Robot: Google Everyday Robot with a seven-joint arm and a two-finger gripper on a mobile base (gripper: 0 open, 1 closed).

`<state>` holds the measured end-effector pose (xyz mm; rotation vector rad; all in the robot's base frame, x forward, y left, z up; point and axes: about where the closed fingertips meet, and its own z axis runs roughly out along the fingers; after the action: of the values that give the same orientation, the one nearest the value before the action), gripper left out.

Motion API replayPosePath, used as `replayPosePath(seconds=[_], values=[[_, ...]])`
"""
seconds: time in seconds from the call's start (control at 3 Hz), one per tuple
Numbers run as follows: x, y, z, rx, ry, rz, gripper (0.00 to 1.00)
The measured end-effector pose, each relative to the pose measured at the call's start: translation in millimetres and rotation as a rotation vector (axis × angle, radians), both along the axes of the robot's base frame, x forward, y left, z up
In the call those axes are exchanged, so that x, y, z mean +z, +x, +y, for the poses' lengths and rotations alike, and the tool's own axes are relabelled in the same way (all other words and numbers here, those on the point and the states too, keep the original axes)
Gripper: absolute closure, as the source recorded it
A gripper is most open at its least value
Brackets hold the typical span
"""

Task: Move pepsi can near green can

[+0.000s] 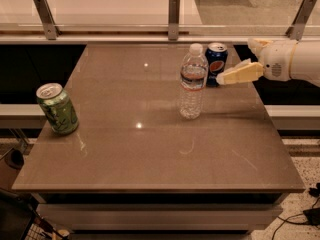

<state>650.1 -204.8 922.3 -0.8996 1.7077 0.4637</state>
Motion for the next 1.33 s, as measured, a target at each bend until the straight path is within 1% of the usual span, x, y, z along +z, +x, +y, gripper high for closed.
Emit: replayPosePath(seconds=[0.33,0.67,1.0,1.33], values=[[-9,7,13,0.028,0.061,0.004,0.00],[-21,14,22,0.041,0.132,0.003,0.00],[-28,19,27,0.035,0.186,-0.004,0.00],[-25,25,27,0.025,0.207,-0.019,0.00]])
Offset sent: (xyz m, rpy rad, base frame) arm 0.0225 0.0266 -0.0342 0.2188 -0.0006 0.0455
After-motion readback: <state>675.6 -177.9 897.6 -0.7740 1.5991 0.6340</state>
